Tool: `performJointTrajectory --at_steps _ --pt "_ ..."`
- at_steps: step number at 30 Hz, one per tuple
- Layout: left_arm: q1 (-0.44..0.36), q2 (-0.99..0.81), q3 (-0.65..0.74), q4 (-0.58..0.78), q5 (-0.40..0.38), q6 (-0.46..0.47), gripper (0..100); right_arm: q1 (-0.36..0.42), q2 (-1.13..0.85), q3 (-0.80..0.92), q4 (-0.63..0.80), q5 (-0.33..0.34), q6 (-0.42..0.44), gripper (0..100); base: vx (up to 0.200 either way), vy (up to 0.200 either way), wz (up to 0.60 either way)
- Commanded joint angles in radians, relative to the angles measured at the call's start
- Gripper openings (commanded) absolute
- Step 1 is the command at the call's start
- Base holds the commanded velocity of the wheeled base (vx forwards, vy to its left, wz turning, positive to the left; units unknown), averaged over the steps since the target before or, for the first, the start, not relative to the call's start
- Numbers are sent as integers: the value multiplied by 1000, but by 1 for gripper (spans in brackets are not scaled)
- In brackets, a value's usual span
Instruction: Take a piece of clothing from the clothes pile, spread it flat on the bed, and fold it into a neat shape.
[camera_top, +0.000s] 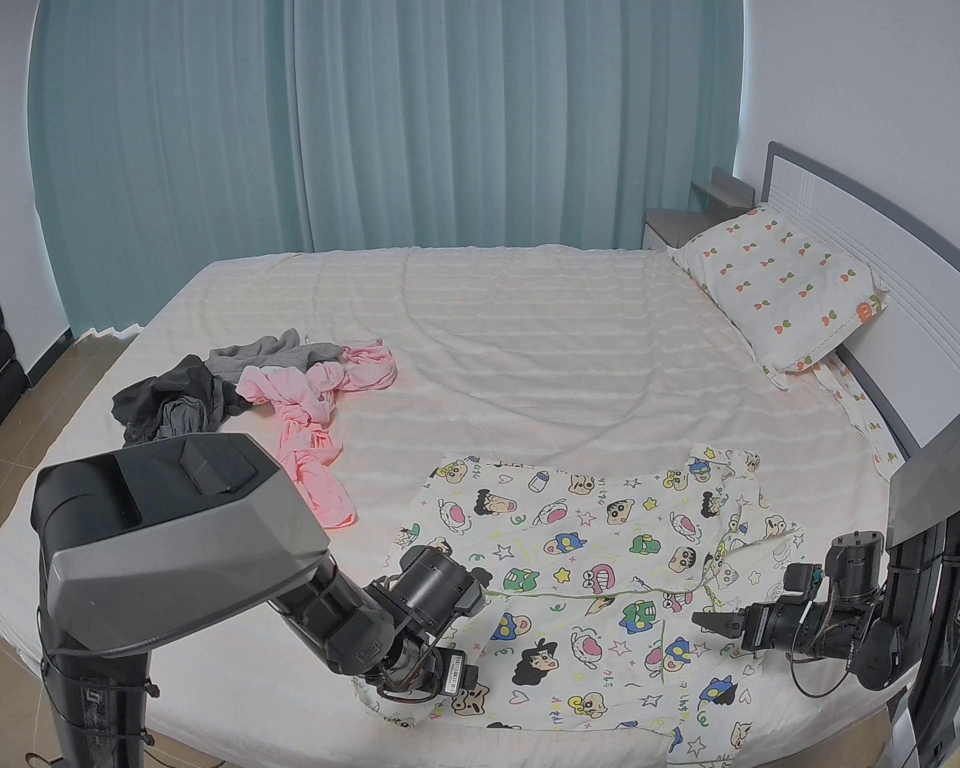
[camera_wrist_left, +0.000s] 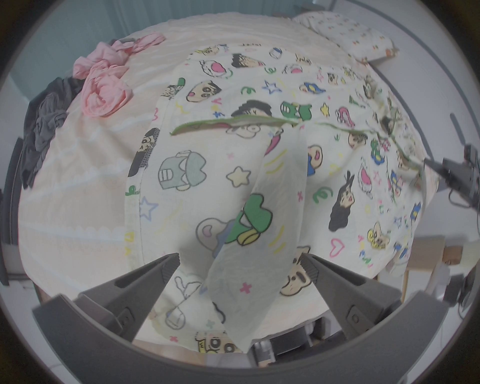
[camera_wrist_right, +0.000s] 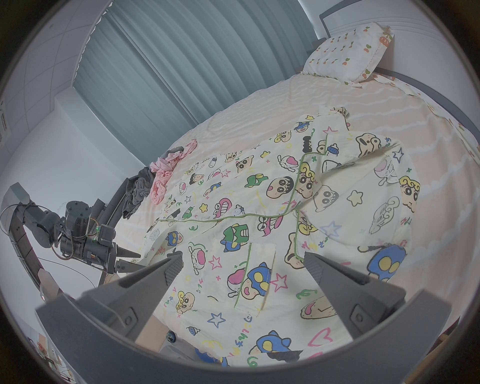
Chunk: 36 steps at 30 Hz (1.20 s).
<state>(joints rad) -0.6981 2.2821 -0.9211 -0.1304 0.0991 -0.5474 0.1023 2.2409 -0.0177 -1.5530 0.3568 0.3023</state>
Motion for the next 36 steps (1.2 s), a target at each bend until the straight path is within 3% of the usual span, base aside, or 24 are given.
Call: performJointTrajectory --at_steps 1,16,23,26,29,36 --pt "-12 -18 31 -51 -4 -161 100 0 2 1 -9 1 0 100 0 0 0" --pt "-54 -105 82 -46 1 -528 100 -1 2 2 -9 1 0 100 0 0 0" --pt "-75 -93 91 -18 8 -594 100 -3 0 1 -9 1 0 100 0 0 0" --pt "-84 -89 91 -17 33 -597 100 -3 0 2 -9 1 0 100 0 0 0" --pt "-109 -52 74 -52 120 -648 100 -1 -1 2 -9 1 0 100 0 0 0" --pt "-123 -35 73 -67 139 -655 100 -4 -3 1 -9 1 -2 100 0 0 0"
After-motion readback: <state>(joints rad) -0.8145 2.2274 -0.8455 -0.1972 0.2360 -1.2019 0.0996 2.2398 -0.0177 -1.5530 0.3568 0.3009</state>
